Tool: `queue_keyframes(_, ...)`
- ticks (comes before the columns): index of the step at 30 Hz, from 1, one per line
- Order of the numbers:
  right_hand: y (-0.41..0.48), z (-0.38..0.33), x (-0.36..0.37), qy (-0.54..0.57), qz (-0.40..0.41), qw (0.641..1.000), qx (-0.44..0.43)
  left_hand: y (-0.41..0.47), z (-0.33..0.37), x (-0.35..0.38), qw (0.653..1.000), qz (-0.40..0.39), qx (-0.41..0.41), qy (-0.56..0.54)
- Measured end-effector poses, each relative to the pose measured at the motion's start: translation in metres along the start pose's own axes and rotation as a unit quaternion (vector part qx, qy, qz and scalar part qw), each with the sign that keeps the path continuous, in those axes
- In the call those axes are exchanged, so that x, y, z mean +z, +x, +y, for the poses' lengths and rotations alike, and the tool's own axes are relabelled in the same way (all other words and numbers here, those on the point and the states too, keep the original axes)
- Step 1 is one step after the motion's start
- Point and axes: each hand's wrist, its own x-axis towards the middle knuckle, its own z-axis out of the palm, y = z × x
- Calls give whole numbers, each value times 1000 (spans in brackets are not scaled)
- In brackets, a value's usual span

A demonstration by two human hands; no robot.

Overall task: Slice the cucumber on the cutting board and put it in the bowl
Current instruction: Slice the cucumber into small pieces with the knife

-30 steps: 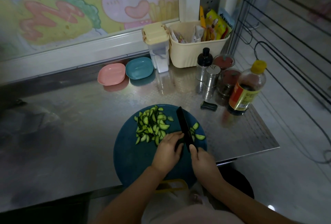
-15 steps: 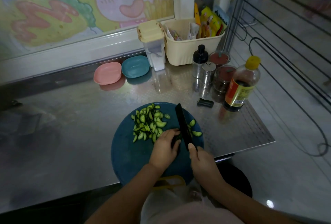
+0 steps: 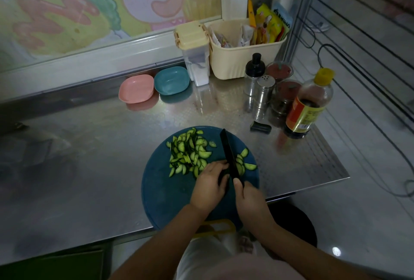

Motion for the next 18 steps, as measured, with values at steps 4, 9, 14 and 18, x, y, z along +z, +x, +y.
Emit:
queue_keyframes(4, 0, 3, -1, 30, -3, 999, 12, -1, 0, -1, 1000, 9, -15, -17)
queue_keyframes(9, -6, 4, -6, 68, -24, 997, 28, 0, 0, -2, 999, 9, -23, -21)
queue_keyframes(14, -9, 3, -7, 52, -18, 998, 6, -1, 2, -2, 999, 7, -26, -21)
queue_keyframes(18, -12, 2, -7, 30, -18, 999, -4, -1, 1, -2, 999, 9, -40, -34)
